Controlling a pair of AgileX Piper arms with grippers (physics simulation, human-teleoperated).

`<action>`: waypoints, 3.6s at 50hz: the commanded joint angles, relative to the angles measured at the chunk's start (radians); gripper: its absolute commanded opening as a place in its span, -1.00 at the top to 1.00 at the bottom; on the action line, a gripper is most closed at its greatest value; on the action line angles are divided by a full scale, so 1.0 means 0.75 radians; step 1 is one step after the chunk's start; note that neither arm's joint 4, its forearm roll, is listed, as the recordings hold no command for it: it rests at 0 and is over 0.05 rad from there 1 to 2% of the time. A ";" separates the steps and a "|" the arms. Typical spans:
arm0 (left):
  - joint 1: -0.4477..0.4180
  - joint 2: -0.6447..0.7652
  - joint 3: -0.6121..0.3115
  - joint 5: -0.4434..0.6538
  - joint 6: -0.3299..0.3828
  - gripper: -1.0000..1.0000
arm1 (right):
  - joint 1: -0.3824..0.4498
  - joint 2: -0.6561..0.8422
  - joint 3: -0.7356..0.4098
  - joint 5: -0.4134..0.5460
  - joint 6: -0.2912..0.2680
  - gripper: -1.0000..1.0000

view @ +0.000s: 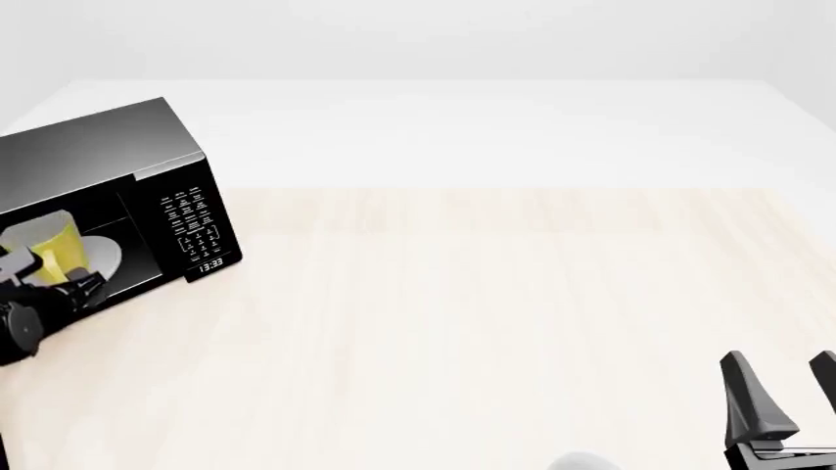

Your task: Put the yellow and white mug in the microwave and close it.

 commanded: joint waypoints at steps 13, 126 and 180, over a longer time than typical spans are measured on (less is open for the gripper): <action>-0.033 -0.106 0.122 -0.021 -0.022 -1.00 | 0.000 0.000 0.000 0.000 0.000 -1.00; 0.054 -1.670 0.073 1.171 0.112 -1.00 | 0.000 0.000 0.000 0.000 0.000 -1.00; 0.711 -1.574 -0.139 1.257 0.076 -1.00 | 0.000 0.000 0.000 0.000 0.000 -1.00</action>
